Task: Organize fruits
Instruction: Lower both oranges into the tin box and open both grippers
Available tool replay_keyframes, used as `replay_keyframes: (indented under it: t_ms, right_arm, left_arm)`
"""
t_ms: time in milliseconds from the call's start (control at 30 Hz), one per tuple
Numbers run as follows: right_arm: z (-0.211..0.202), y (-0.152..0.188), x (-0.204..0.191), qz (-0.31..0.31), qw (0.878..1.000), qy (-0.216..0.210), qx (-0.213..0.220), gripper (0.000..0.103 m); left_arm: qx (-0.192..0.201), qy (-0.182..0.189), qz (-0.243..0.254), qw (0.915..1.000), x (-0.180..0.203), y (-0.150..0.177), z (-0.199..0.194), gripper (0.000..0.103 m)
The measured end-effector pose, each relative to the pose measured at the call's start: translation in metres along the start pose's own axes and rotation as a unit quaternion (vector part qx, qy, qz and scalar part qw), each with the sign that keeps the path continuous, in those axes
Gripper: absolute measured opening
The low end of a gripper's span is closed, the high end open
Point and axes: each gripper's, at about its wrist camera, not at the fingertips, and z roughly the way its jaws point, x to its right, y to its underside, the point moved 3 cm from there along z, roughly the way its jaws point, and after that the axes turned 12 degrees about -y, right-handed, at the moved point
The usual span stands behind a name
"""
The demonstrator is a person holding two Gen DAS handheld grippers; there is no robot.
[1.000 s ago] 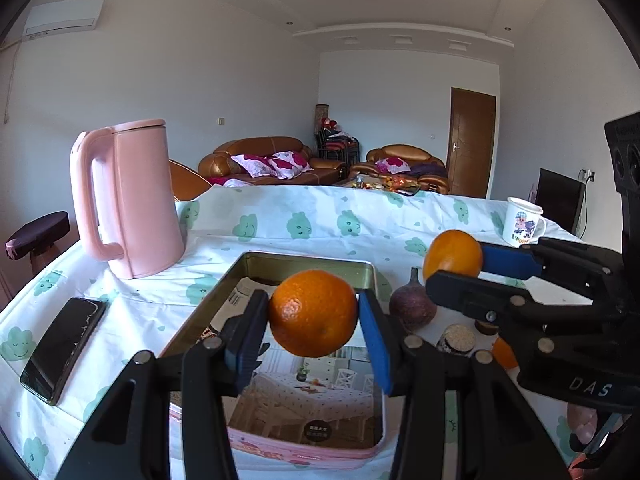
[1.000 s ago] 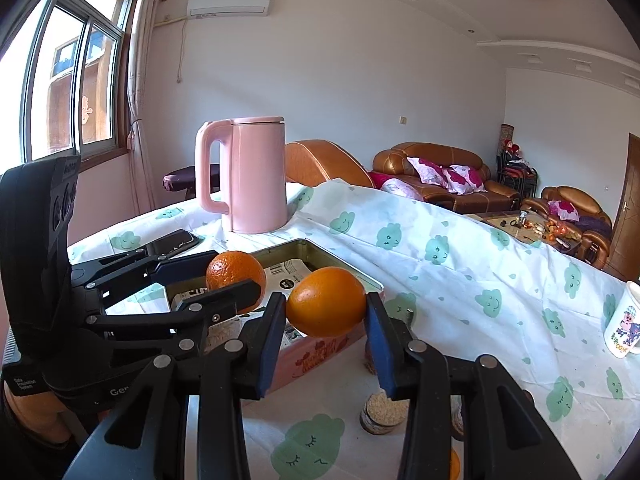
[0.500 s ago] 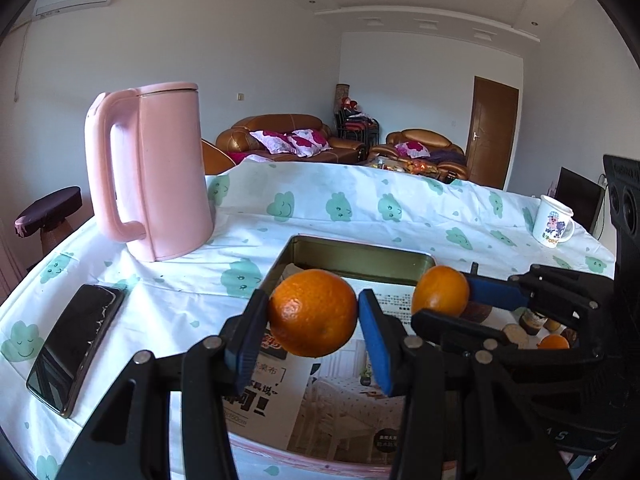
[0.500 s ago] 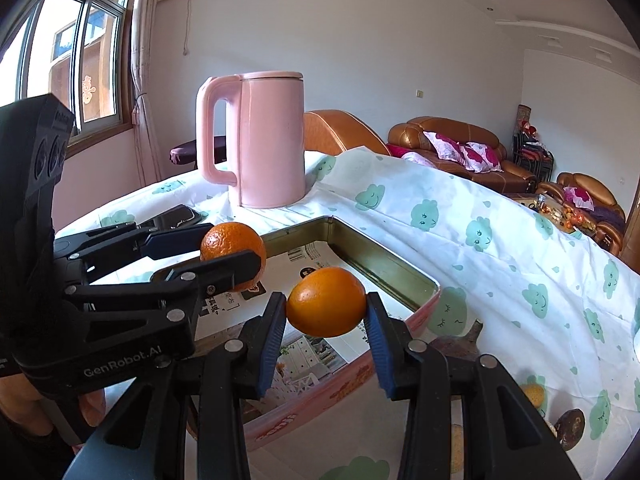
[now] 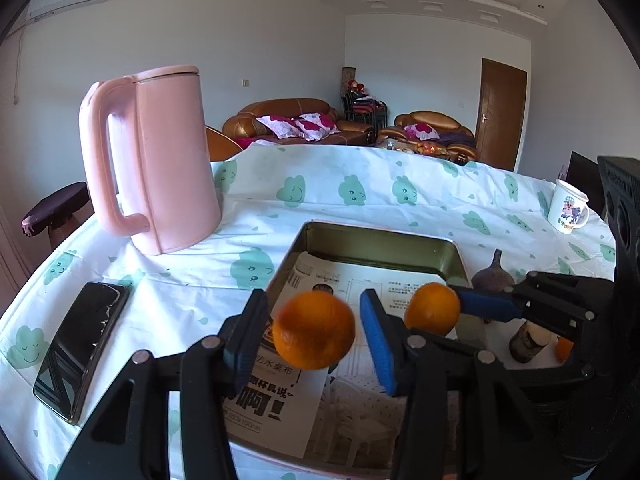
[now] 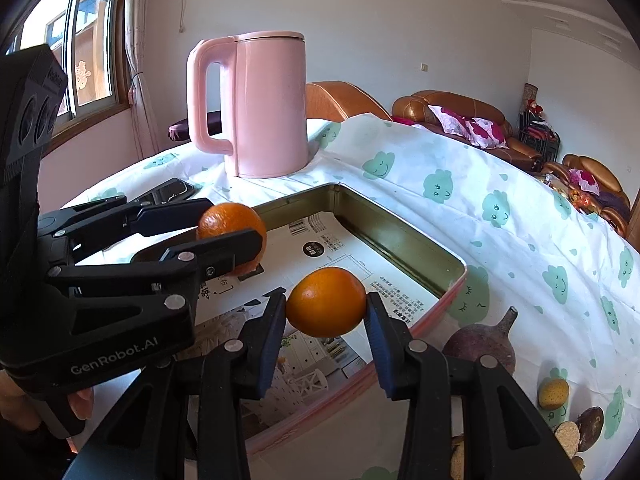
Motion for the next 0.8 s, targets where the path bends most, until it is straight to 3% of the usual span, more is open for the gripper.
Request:
replay_keyframes:
  t_ms: [67,133,267,367,467,633,800]
  right_arm:
    - [-0.001,0.001,-0.003,-0.002,1.000,0.001,-0.001,0.049]
    - [-0.009,0.004,-0.004,-0.001,1.000,0.001,0.006,0.054]
    - [-0.049,0.018,0.000,-0.001,0.999,0.031,0.029,0.055]
    - [-0.091,0.036,0.014,0.018,0.997,0.042,0.054,0.063]
    - [-0.128,0.062,0.037,0.048,0.992,0.089,0.072,0.066]
    - [-0.162,0.111,0.081,0.115,0.980,0.150,0.059,0.066]
    - [-0.165,0.133,0.112,0.164,0.972,0.164,0.035,0.066]
  left_arm:
    - [0.013,-0.009,0.000,0.9999,0.000,0.000,-0.005,0.075]
    - [0.029,-0.010,-0.008,0.9995,-0.003,-0.001,-0.013,0.081]
    - [0.061,0.010,-0.031,0.9976,-0.006,-0.003,-0.038,0.086]
    - [0.081,0.029,-0.039,0.9955,0.004,-0.004,-0.055,0.090]
    - [0.086,0.055,-0.031,0.9943,0.026,-0.003,-0.066,0.090]
    - [0.068,0.106,0.004,0.9920,0.079,0.006,-0.070,0.090]
    - [0.045,0.140,0.043,0.9881,0.131,0.016,-0.068,0.090]
